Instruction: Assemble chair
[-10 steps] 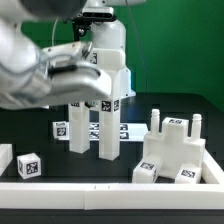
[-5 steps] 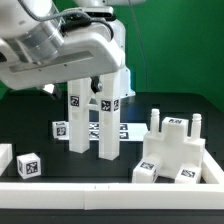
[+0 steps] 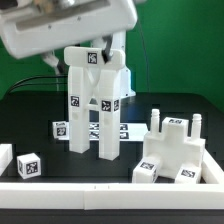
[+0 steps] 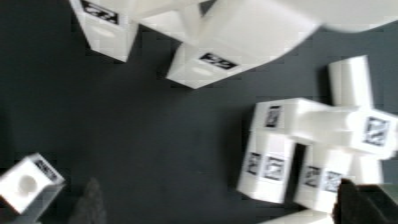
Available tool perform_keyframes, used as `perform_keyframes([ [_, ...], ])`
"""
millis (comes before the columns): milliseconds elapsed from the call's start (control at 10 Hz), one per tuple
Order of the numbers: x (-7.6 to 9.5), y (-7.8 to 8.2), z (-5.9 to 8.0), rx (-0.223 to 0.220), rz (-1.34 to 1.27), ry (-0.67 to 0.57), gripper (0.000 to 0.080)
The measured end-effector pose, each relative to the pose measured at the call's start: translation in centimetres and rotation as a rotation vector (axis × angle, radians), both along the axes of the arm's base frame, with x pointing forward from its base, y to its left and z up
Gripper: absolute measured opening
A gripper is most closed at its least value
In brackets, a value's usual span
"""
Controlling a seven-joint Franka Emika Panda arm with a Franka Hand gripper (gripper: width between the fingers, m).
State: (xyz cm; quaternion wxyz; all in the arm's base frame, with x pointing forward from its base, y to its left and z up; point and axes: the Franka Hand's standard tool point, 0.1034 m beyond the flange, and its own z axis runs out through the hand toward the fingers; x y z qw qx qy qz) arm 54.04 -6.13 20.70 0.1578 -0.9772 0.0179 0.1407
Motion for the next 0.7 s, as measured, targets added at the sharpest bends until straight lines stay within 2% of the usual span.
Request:
perform_keyframes([
  [100,0.4,0.8,0.4,-0.001,0.022,-0.03,0.0649],
  [200,0.1,0.6,-0.1,0.001,0.016,-0.019,0.0649],
  [500,0.1,0.6,-0.1,-0.001,0.036,-0.025,0.0649],
  [600,0.2,1.0,0.6,-0.008,0.164,-0.085,0.0649],
  [700,-0.4,1.6,1.1,0.006,0.279,-0.134,0.0649],
])
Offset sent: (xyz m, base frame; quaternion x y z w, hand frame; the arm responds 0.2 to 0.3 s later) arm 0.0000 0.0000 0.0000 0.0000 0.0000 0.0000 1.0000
